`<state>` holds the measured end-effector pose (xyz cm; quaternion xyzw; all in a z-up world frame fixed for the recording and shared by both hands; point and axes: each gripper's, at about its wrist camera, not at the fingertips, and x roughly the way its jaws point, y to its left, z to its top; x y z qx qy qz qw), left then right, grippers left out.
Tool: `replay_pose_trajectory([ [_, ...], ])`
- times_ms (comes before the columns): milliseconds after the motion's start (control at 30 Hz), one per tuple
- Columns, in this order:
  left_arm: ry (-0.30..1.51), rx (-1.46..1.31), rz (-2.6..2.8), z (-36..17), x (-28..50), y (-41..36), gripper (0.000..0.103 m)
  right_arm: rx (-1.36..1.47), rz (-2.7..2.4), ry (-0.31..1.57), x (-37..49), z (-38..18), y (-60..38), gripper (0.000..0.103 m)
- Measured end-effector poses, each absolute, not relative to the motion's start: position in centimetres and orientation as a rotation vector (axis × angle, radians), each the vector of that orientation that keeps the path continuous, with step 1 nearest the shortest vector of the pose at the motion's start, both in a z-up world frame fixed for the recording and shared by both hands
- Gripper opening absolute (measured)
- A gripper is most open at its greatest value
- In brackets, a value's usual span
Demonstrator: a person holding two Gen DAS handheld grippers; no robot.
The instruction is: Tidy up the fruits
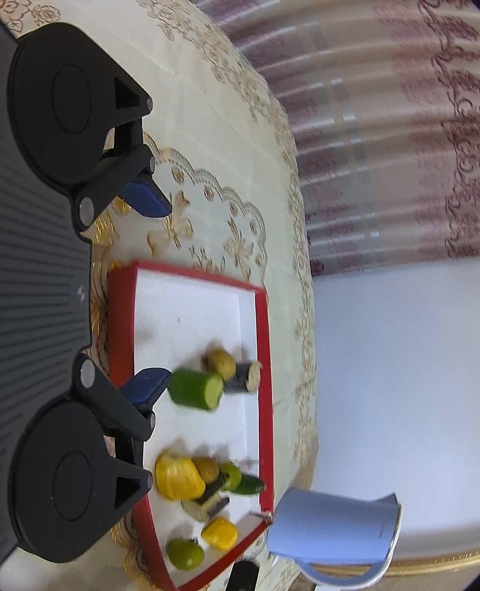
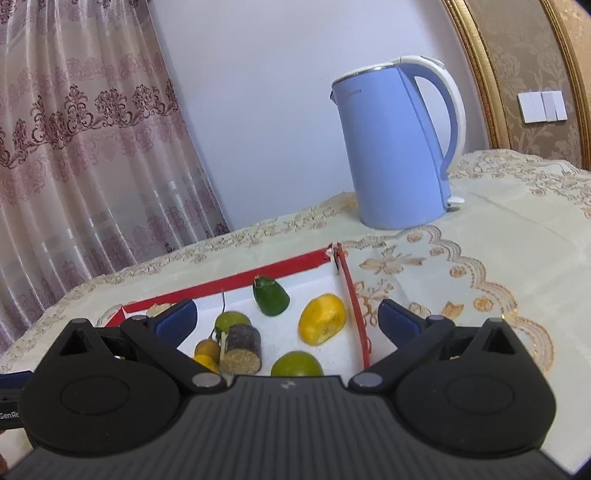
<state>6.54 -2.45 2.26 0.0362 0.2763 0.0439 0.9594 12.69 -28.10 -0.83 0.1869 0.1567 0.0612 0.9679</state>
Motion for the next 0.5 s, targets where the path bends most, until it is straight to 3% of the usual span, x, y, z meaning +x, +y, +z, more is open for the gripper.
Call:
replay_pose_trajectory([
  [133,0.534,0.052,0.095,2.0,6.3,-1.7,0.089,0.340,0.185,0.335,9.7,-0.5,-27.2,0.103],
  [200,0.526,0.053,0.087,1.8,6.3,-1.7,0.095,0.288,0.205,0.328,7.9,-0.5,-26.5,0.103],
  [500,0.521,0.070,0.064,1.5,6.2,-1.9,0.095,-0.018,0.265,0.332,4.3,-1.4,-20.8,0.103],
])
